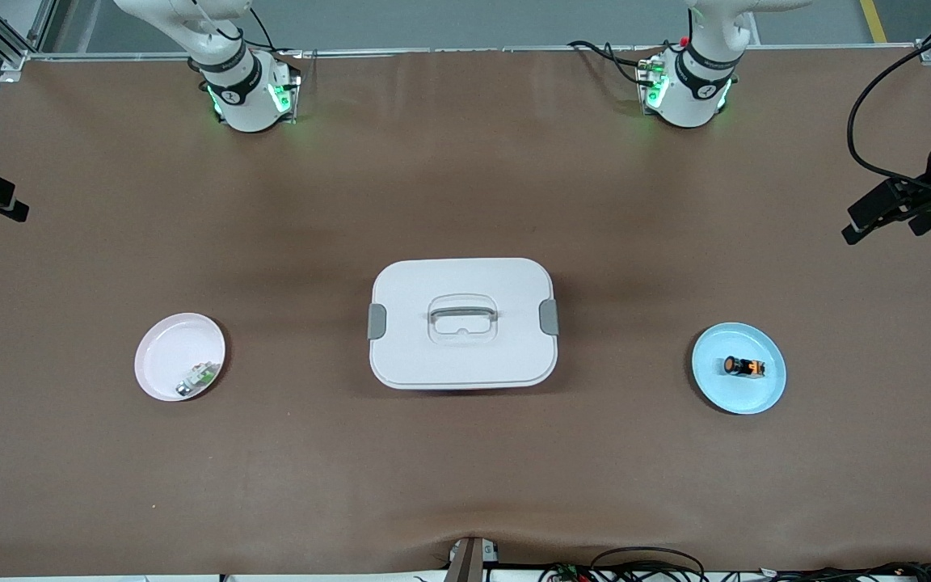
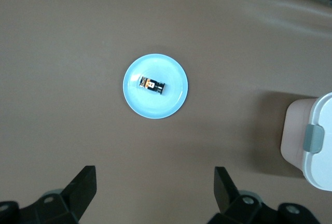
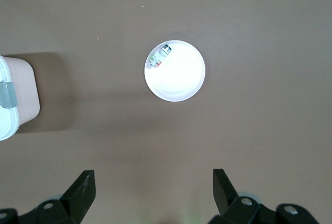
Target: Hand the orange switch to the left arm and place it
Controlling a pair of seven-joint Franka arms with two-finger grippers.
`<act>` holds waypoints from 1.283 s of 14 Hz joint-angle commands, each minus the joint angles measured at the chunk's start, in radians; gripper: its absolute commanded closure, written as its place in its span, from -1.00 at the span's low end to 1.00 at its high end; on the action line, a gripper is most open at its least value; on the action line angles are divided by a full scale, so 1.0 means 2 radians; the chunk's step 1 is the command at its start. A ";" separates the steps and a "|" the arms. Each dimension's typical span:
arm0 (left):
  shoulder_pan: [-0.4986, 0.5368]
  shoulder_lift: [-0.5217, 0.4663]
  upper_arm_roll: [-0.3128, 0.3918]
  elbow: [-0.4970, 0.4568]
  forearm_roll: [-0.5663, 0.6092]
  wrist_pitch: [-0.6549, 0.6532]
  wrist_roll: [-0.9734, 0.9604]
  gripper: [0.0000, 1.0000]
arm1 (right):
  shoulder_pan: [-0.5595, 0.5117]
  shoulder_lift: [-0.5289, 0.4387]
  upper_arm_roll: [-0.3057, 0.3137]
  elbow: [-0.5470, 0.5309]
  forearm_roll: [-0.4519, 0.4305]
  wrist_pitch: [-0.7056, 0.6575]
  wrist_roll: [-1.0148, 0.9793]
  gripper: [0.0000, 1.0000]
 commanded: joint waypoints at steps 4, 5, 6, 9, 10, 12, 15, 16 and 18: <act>0.003 -0.041 -0.002 -0.059 0.004 0.013 0.012 -1.00 | -0.005 -0.005 0.005 -0.004 0.005 0.002 0.007 -1.00; 0.003 -0.043 -0.002 -0.064 0.005 0.014 0.012 -1.00 | -0.005 -0.005 0.005 -0.005 0.005 0.002 0.007 -1.00; 0.004 -0.045 -0.006 -0.067 0.005 0.014 0.012 -1.00 | -0.005 -0.005 0.005 -0.005 0.005 0.002 0.007 -1.00; 0.030 -0.049 -0.031 -0.071 0.007 0.014 0.012 -1.00 | -0.005 -0.005 0.005 -0.005 0.005 0.002 0.007 -1.00; 0.032 -0.049 -0.032 -0.071 0.007 0.014 0.012 -1.00 | -0.005 -0.006 0.005 -0.004 0.005 0.000 0.007 -1.00; 0.032 -0.049 -0.032 -0.074 0.007 0.014 0.013 -1.00 | -0.005 -0.005 0.005 -0.004 0.005 0.001 0.007 -1.00; 0.032 -0.044 -0.032 -0.068 0.007 0.022 0.013 -1.00 | -0.005 -0.005 0.005 -0.004 0.005 0.003 0.007 -1.00; 0.032 -0.039 -0.031 -0.061 0.006 0.027 0.013 -1.00 | -0.005 -0.005 0.005 -0.004 0.005 0.003 0.007 -1.00; 0.029 -0.016 -0.029 -0.033 0.006 0.025 0.013 -1.00 | -0.005 -0.005 0.005 -0.004 0.005 0.001 0.007 -1.00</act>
